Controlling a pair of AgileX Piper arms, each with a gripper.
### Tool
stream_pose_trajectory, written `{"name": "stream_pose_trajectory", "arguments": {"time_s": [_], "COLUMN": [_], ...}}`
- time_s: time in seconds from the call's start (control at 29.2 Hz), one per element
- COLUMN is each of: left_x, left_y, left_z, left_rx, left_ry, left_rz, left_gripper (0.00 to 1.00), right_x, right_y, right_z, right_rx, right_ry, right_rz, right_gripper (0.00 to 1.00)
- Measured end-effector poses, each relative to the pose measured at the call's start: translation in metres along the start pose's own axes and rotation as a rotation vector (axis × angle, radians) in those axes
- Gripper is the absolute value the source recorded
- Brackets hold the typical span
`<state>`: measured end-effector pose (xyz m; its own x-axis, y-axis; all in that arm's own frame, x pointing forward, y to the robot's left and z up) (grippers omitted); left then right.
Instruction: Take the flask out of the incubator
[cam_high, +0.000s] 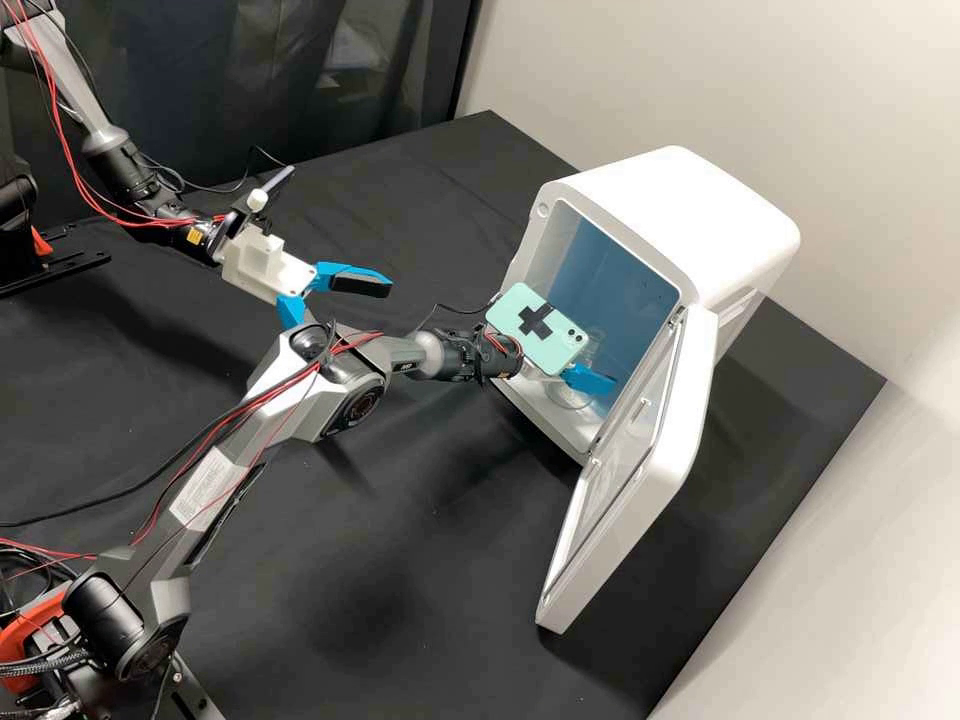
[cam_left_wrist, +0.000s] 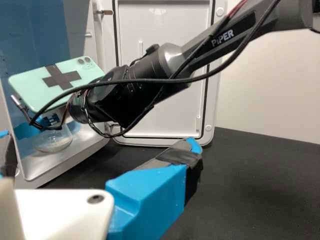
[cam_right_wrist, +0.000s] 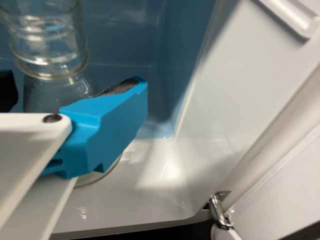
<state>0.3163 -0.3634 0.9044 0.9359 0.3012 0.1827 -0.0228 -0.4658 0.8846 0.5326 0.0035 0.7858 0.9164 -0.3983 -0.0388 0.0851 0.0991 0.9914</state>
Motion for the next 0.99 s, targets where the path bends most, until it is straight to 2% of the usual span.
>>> {"name": "stream_pose_trajectory", "arguments": {"time_s": [0.17,0.24,0.55,0.65,0.99], "left_x": [-0.0003,-0.0006,-0.0020,-0.0024,-0.0026], "left_y": [-0.0004,-0.0010,-0.0019,-0.0008,-0.0003], "left_z": [-0.0001,-0.0003,-0.0005,-0.0002,0.0000], "left_rx": [0.000,0.000,0.000,0.000,0.000], "left_ry": [0.000,0.001,0.002,0.001,0.001], "left_rz": [-0.002,-0.003,-0.007,-0.004,-0.002], "left_gripper": [1.00,1.00,1.00,1.00,1.00], "right_x": [-0.0002,-0.0002,-0.0006,-0.0006,-0.0007], "right_y": [-0.0013,-0.0011,-0.0023,-0.0022,-0.0024], "right_z": [0.0013,0.0013,0.0037,0.0039,0.0044], "right_rx": [-0.006,0.010,0.022,0.014,0.013], "right_ry": [-0.002,-0.002,-0.008,-0.006,-0.005], "right_rz": [-0.002,0.000,0.009,0.014,0.017], "right_gripper": [0.00,0.00,0.00,0.00,0.00]}}
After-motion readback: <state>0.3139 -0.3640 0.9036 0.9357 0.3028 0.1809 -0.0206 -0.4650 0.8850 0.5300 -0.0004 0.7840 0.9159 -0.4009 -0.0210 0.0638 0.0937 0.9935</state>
